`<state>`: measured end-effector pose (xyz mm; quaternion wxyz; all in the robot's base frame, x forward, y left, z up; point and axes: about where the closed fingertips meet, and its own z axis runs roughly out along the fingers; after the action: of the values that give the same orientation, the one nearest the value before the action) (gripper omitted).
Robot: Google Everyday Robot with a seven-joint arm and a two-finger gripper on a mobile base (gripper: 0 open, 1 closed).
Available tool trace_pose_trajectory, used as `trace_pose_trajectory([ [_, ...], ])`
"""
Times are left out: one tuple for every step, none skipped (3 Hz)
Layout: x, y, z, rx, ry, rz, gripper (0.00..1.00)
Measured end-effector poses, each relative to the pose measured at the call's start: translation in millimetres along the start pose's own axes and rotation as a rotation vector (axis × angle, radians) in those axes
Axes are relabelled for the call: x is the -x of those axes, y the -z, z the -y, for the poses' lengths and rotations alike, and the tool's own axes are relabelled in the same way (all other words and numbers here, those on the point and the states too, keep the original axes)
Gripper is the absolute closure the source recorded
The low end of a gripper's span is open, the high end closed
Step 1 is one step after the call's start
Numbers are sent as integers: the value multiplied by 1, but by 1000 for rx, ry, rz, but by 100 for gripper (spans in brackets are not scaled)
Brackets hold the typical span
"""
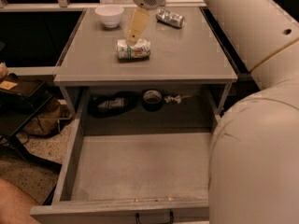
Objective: Place 7up can into top drawer
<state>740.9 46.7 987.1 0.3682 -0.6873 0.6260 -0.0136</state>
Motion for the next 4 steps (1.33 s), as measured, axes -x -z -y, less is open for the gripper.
trace_pose_trajectory([
  [-39, -29, -1, 42, -74, 2, 0],
  [-65, -58, -6, 87, -128, 10, 0],
  [-75, -86, -14, 138, -152, 25, 0],
  [-74, -113, -19, 187, -149, 42, 0],
])
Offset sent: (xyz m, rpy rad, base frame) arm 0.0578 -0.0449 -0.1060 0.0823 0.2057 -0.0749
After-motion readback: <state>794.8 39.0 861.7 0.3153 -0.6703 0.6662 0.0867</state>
